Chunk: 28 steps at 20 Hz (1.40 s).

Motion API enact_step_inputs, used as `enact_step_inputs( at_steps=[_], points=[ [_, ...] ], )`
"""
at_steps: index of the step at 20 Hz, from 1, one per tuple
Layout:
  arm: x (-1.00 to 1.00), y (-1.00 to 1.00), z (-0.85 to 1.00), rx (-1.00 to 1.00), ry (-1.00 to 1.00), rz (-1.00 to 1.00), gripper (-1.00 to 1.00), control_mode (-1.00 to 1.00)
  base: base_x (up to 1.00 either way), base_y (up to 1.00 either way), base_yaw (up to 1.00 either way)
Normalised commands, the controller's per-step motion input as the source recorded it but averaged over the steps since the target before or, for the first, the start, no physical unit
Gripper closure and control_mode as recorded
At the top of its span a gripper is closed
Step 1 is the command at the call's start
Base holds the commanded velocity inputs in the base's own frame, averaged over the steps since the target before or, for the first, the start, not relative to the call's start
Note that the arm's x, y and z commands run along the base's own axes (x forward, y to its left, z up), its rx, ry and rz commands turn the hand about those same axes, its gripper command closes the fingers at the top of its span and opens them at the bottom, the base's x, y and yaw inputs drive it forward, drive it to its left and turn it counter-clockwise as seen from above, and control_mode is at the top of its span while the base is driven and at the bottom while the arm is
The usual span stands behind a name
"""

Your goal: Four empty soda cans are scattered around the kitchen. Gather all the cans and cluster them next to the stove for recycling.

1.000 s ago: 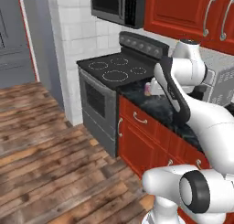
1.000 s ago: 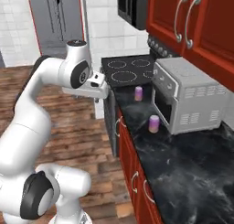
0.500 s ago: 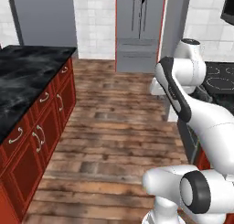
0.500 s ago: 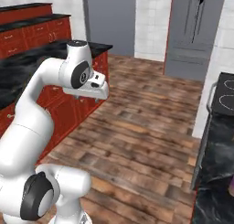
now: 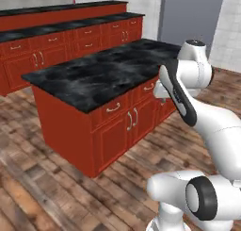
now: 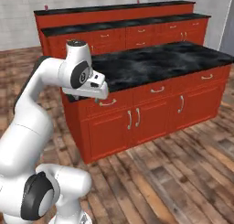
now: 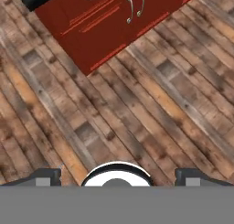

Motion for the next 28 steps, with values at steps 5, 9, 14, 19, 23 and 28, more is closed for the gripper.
enact_step_inputs(
  at_steps=[5,9,14,19,23,28],
  points=[
    [0.00,0.00,0.00,0.00,0.00,0.00,-1.00,1.00,0.00,-0.03,0.91],
    [0.00,0.00,0.00,0.00,0.00,0.00,-1.00,1.00,0.00,-0.06,0.77],
    [0.00,0.00,0.00,0.00,0.00,0.00,-1.00,1.00,0.00,-0.05,0.58],
    [0.00,0.00,0.00,0.00,0.00,0.00,-1.00,1.00,0.01,-0.01,0.20],
    [0.00,0.00,0.00,0.00,0.00,0.00,-1.00,1.00,0.15,0.00,0.03],
    [0.00,0.00,0.00,0.00,0.00,0.00,-1.00,1.00,0.39,0.02,-0.01]
  ],
)
